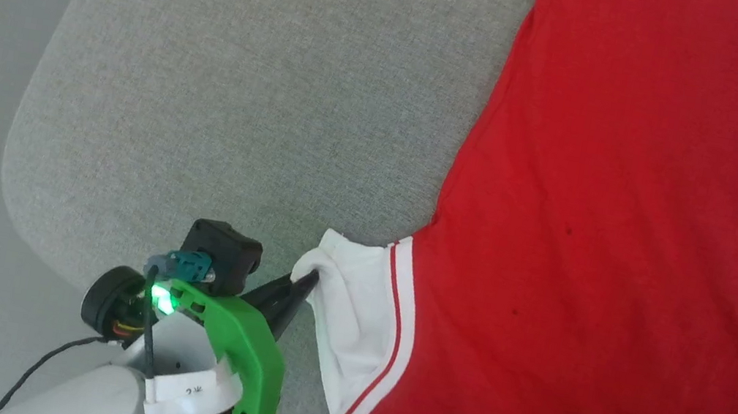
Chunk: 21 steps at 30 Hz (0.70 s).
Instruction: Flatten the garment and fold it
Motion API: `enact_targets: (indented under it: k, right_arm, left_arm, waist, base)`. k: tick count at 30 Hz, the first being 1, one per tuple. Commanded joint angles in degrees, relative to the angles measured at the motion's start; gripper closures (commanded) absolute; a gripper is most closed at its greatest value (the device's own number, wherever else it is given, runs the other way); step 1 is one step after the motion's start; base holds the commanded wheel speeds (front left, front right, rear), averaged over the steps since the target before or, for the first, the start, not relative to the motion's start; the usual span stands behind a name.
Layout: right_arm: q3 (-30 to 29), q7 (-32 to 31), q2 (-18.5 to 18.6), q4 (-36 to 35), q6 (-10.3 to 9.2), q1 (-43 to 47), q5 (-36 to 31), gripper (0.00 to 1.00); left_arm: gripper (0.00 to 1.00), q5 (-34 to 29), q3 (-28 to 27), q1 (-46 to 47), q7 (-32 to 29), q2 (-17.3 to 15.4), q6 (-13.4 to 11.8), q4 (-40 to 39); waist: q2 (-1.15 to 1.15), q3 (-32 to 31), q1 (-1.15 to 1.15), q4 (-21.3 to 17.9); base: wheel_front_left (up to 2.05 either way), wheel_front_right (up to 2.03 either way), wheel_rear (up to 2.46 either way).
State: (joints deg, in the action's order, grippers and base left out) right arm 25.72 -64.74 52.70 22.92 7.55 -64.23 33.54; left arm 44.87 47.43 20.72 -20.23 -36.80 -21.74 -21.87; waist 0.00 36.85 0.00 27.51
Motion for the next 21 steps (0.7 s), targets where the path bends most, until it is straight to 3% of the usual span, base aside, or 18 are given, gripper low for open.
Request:
enact_targets:
  k: [1,10,21]
  right_arm:
    - [2.0,-1.4,-1.0,1.2,-0.06,2.8,0.7,1.00]
    - [2.0,-2.0,0.3,0.3,-0.06,5.9,2.4,1.00]
    - [3.8,3.3,0.3,2.3,-0.06,14.5,5.2,1.00]
  left_arm:
    - [1.00,-0.2,0.1,1.1,0.4,0.4,0.2,0.4]
    - [1.00,0.1,-0.2,1.4,0.0,0.0,0.1,1.5]
    - [1.00,1.5,-0.8,1.5,-2.5,-1.6,-0.7,3.1]
  waist:
    - [0.00,0.6,0.00,0.4]
    - [0.00,-1.3,0.00,-0.9]
    - [0.00,-11.6,0.00,-6.6]
  base:
    - [0.00,0.00,0.00]
    - [0.00,0.00,0.00]
    - [0.00,0.00,0.00]
